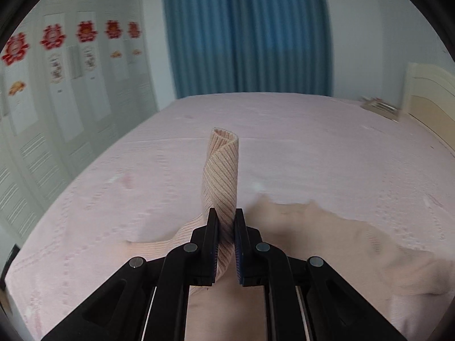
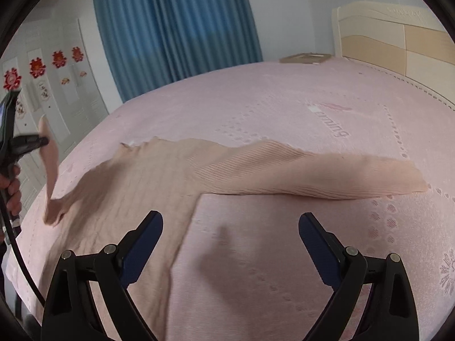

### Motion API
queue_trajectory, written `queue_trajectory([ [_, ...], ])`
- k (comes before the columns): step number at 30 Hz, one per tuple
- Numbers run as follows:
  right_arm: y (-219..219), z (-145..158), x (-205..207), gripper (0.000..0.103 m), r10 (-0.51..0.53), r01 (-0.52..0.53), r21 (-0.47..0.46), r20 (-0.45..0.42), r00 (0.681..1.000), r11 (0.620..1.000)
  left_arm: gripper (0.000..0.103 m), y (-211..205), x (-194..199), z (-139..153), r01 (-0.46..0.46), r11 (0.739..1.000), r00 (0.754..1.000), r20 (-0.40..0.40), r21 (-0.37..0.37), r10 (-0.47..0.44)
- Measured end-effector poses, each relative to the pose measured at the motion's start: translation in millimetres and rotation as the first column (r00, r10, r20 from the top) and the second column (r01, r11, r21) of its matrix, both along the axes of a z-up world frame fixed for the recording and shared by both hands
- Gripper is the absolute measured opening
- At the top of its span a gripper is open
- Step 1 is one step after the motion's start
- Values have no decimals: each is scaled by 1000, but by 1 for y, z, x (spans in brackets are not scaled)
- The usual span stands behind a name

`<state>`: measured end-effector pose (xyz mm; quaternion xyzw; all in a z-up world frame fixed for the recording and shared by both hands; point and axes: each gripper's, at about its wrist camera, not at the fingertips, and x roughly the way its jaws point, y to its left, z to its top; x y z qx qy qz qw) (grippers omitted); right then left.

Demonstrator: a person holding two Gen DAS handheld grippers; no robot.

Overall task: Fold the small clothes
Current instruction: 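Carry the sleeve across the sweater body with the left gripper and release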

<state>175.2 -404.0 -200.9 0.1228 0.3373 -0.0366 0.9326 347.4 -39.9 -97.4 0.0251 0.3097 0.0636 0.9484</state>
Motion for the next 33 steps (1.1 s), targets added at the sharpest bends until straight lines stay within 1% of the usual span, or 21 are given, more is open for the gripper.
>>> queue_trajectory([
  [2, -2, 0, -2, 95, 2, -2, -5, 5, 1000, 1000, 10, -39, 5, -13, 60, 998, 998, -29, -8, -60],
  [3, -4, 0, -2, 95, 2, -2, -5, 12, 1000, 1000, 10, -51, 5, -18, 81, 997, 996, -43, -8, -82],
  [5, -7, -1, -3, 95, -5, 5, -14, 12, 1000, 1000, 10, -82, 8, -38, 135, 991, 987, -82, -4, -135],
  [8, -13, -3, 0, 95, -5, 5, 23, 2, 1000, 1000, 10, -113, 4, -63, 191, 982, 973, -132, 11, -188],
  [11, -15, -4, -2, 95, -1, 1, 45, -6, 1000, 999, 11, -135, 3, -83, 219, 975, 964, -167, 45, -209],
  [12, -16, -4, -2, 95, -2, 2, 42, -6, 1000, 999, 11, -139, 2, -88, 228, 973, 960, -176, 44, -217],
  [13, -16, -4, -2, 95, -3, 3, 40, -7, 1000, 999, 13, -143, 0, -90, 236, 971, 956, -184, 28, -227],
  [14, -16, -4, -2, 95, -2, 3, 41, -9, 1000, 999, 16, -156, -4, -90, 243, 970, 953, -190, 13, -236],
  [16, -16, -5, 0, 95, -1, 2, 50, -15, 1000, 999, 16, -159, -4, -89, 252, 967, 945, -206, -29, -253],
  [17, -15, -5, -2, 95, 0, 1, 53, -17, 1000, 999, 22, -166, -2, -91, 249, 968, 945, -207, -41, -252],
  [18, -15, -5, -2, 95, -1, 2, 54, -18, 1000, 999, 26, -167, -3, -90, 250, 966, 943, -210, -58, -257],
  [20, -13, -3, -3, 95, -6, 7, 51, -18, 1000, 999, 56, -161, -7, -84, 254, 963, 941, -209, -87, -267],
  [21, -13, -3, -3, 95, -6, 7, 50, -18, 1000, 999, 65, -156, -13, -79, 249, 964, 945, -193, -94, -263],
  [22, -13, -3, -3, 95, -5, 6, 49, -18, 1000, 999, 79, -150, -16, -74, 241, 966, 951, -173, -95, -255],
  [23, -12, -2, -4, 95, -5, 6, 45, -19, 1000, 999, 82, -143, -21, -68, 231, 969, 959, -144, -90, -242],
  [24, -10, -1, -3, 95, -6, 7, 37, -19, 1000, 999, 82, -135, -26, -64, 221, 972, 965, -127, -77, -230],
  [26, -6, 0, -3, 95, -8, 9, 17, -22, 1000, 1000, 82, -120, -32, -59, 212, 975, 968, -121, -65, -218],
  [29, 3, 4, -4, 95, -3, 3, -16, -20, 1000, 1000, 82, -89, -41, -59, 176, 983, 973, -141, -44, -181],
  [32, 14, 6, -3, 95, 7, -8, -52, -21, 1000, 999, 82, -49, -49, -64, 141, 987, 975, -163, -72, -151],
  [33, 20, 6, -2, 95, 15, -16, -70, -26, 1000, 997, 82, -34, -53, -65, 120, 990, 977, -166, -68, -130],
])
